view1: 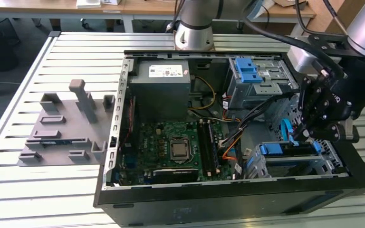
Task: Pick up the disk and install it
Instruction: 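Insert the second disk wire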
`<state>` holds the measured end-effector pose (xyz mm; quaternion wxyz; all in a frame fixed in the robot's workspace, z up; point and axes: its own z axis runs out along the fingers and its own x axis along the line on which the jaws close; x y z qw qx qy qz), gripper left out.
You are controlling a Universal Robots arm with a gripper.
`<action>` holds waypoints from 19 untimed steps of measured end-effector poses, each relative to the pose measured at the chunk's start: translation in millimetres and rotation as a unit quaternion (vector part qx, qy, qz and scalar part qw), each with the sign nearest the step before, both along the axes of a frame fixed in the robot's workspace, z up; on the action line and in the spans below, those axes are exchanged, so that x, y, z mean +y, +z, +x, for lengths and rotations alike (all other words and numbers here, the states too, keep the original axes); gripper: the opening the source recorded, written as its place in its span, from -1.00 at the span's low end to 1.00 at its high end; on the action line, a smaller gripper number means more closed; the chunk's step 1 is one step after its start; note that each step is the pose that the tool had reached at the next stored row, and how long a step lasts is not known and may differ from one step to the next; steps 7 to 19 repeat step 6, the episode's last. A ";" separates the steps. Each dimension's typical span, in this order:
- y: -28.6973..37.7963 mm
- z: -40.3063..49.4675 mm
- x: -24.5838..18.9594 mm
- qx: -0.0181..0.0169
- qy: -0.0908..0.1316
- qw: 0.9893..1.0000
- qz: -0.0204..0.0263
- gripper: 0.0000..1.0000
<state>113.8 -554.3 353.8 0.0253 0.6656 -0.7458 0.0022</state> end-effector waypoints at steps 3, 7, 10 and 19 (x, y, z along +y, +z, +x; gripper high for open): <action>0.1 0.0 0.0 0.000 0.000 1.000 0.000 -0.79; 0.1 0.0 0.0 0.000 0.000 1.000 0.000 -0.79; 0.1 0.0 0.0 0.000 0.000 1.000 0.000 -0.79; 0.1 0.0 0.0 0.000 0.000 1.000 0.000 -0.79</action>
